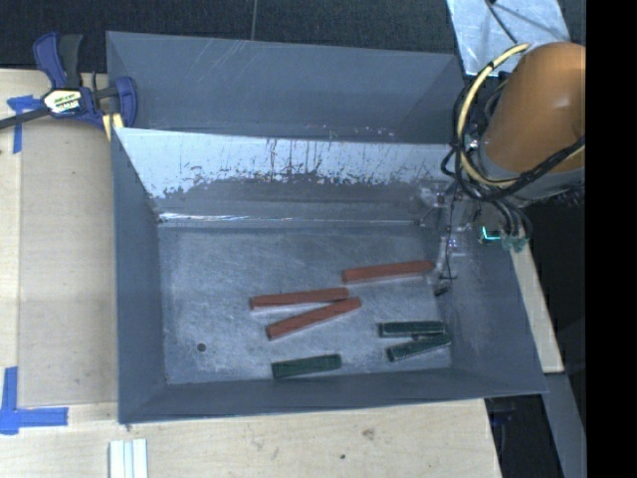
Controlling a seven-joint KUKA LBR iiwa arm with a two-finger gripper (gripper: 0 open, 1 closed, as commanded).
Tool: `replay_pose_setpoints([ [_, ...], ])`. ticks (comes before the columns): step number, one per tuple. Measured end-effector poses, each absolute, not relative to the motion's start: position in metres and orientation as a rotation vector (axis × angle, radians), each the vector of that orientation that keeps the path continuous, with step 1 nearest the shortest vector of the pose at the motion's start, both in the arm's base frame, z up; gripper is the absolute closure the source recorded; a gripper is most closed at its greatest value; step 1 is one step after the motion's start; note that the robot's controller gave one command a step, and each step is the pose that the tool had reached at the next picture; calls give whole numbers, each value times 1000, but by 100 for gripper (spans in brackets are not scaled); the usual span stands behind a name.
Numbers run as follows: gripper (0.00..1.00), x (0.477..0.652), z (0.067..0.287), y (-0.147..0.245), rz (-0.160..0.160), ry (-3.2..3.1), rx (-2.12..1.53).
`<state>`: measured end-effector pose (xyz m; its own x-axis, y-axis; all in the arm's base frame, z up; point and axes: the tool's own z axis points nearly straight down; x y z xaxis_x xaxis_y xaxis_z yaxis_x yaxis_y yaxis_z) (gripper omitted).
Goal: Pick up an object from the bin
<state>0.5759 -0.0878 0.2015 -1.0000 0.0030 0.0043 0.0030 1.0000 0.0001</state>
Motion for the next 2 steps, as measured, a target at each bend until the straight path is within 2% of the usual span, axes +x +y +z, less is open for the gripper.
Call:
replay_pose_setpoints([
  [1,0,598,68,-96,-2,-3068,665],
  [2,100,600,72,-96,1,-3075,666],
])
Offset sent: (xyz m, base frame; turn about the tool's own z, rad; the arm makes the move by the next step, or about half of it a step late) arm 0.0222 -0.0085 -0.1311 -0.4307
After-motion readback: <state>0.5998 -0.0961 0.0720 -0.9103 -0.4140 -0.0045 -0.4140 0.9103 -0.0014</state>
